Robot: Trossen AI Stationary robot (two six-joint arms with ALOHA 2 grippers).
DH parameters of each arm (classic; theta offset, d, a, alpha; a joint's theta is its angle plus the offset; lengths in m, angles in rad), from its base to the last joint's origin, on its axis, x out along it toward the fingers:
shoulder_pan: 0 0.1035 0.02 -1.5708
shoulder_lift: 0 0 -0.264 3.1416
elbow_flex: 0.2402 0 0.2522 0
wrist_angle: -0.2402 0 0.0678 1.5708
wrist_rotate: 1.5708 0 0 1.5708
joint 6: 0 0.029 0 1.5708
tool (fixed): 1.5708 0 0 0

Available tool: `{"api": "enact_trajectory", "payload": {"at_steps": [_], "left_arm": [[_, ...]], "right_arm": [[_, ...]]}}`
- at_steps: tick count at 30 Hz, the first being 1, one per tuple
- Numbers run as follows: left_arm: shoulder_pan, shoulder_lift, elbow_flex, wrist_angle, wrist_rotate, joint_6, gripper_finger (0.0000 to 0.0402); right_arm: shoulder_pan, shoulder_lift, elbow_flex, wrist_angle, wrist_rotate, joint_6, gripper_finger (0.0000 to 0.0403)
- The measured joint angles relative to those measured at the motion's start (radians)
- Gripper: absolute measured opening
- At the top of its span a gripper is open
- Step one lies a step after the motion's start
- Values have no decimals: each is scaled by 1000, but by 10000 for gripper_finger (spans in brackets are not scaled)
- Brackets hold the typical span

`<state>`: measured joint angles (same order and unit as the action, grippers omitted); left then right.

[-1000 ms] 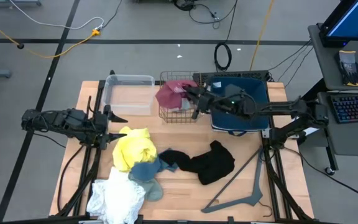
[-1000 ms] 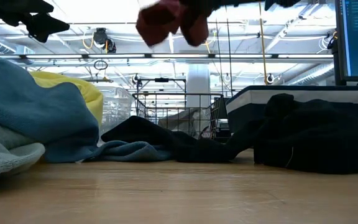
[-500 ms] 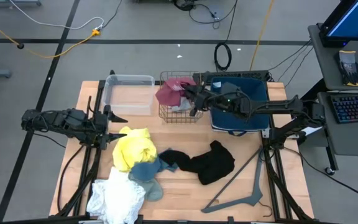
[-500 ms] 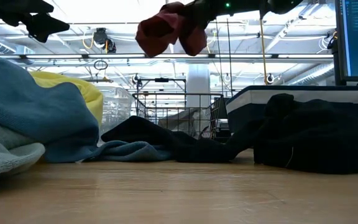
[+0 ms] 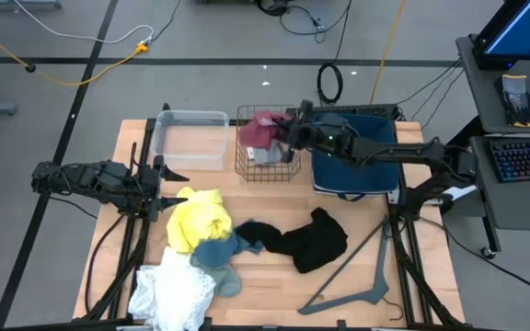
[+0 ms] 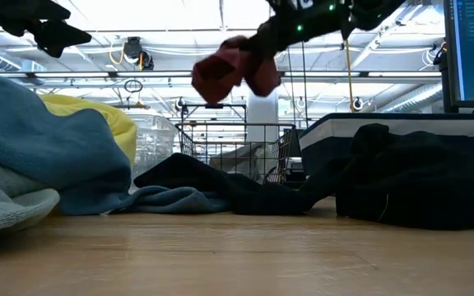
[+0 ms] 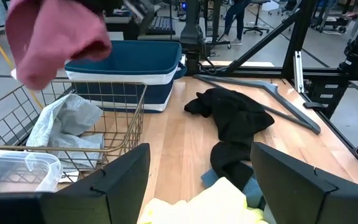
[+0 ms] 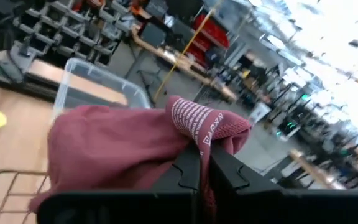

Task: Pick & Place Cloths
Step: Put the red underwear into the wire basket

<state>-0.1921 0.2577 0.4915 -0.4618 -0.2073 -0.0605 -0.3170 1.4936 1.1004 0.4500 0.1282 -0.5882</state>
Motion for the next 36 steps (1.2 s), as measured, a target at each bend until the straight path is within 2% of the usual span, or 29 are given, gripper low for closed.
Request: {"api": "enact_trajectory", "payload": {"at_steps": [2, 16, 24, 28, 36], "left_arm": [[0, 0, 0, 0, 0, 0, 282], [0, 0, 0, -1, 0, -4, 282], [0, 4, 0, -3, 0, -9, 282], [0, 4, 0, -3, 0, -13, 282], [0, 4, 0, -7, 0, -27, 282]], "right_arm": [[-13, 24, 0, 0, -26, 25, 0], [-88, 174, 0, -59, -27, 179, 0], [-88, 237, 0, -94, -30, 230, 0], [-88, 270, 0, -89, -81, 266, 0], [-88, 289, 0, -131, -113, 317, 10]]}}
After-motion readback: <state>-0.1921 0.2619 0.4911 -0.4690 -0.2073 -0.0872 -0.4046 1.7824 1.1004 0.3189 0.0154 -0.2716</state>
